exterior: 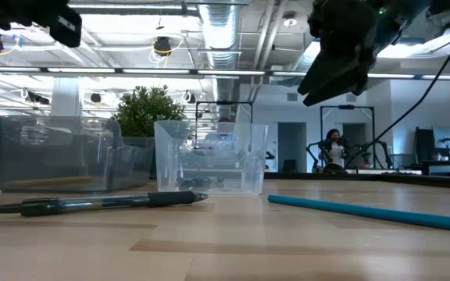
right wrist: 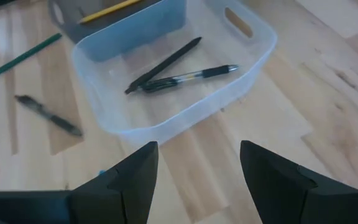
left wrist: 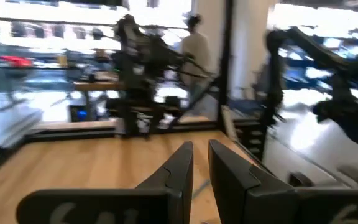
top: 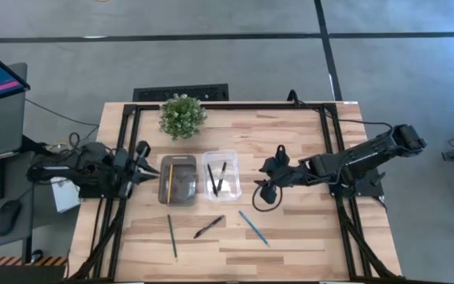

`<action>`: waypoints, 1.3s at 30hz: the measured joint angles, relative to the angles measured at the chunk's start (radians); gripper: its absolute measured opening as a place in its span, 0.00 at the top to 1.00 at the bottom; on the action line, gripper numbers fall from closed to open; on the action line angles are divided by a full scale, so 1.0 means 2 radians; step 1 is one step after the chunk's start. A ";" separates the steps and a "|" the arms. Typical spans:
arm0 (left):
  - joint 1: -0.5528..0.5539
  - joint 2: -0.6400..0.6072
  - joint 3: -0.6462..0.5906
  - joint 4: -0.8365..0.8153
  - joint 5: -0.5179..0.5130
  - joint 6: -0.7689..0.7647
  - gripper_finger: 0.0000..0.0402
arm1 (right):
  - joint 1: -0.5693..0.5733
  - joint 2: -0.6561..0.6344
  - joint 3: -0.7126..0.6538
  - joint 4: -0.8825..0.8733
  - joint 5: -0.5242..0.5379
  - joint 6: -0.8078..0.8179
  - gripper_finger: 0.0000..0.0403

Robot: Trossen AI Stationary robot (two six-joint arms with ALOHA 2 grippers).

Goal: Sort pens & pencils
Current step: Put the green pencil into the black bin

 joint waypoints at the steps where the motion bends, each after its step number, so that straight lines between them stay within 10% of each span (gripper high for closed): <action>1: -0.013 0.013 0.000 0.006 0.001 0.005 0.90 | -0.005 0.000 0.000 0.000 0.000 -0.004 0.38; 21: -0.115 0.145 0.000 0.100 0.001 0.048 0.88 | -0.024 0.000 0.000 0.000 -0.003 -0.026 0.38; 39: -0.114 0.151 0.000 0.056 0.018 -0.007 0.53 | -0.024 0.000 0.000 0.000 -0.002 -0.025 0.38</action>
